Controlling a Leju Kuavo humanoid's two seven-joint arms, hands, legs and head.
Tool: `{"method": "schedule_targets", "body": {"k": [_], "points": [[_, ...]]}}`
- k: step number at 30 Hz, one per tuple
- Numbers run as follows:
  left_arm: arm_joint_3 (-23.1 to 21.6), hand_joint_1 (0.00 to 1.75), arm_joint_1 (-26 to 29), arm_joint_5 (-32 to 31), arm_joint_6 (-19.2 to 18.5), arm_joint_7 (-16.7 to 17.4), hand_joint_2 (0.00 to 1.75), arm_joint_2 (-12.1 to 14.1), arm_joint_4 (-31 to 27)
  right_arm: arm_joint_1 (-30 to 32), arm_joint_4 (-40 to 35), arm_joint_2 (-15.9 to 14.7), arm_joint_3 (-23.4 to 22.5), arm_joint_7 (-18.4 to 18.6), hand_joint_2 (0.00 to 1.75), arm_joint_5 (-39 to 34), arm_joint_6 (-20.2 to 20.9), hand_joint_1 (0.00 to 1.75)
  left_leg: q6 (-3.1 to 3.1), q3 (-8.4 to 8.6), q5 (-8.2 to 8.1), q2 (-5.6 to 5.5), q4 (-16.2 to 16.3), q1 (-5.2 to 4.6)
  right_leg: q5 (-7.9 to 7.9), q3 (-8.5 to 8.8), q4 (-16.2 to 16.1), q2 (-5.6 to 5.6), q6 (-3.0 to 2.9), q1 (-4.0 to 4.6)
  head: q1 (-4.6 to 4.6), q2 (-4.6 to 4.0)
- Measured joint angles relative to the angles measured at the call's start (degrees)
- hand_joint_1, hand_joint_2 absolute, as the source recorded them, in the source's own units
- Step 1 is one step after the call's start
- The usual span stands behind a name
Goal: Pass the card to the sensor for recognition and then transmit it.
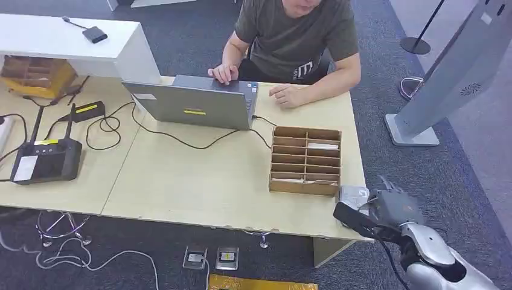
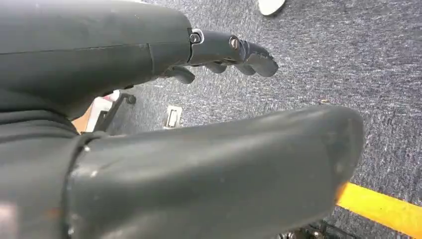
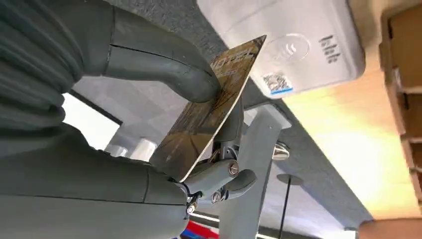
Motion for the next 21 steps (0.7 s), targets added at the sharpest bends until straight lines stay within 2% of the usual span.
{"method": "schedule_targets", "body": {"k": [6, 21], "points": [[0.00, 0.00, -0.02, -0.39, -0.57, 0.00, 0.00, 0.00, 0.00, -1.12, 3.50, 2.14, 1.81, -1.62, 1.75, -0.39, -0.22, 1.75, -0.01, 0.01, 0.01, -0.02, 0.00, 0.00, 0.00, 0.00, 0.00, -0.02, 0.00, 0.00, 0.00, 0.00], [0.00, 0.00, -0.02, -1.40, -0.41, 0.61, 0.00, 0.13, 0.00, -2.87, 8.87, 4.06, 4.65, -2.29, 1.75, -4.35, -3.87, 1.75, -0.01, 0.05, 0.01, 0.00, 0.00, 0.00, 0.00, 0.00, 0.00, 0.01, 0.00, 0.00, 0.02, 0.00]]}}
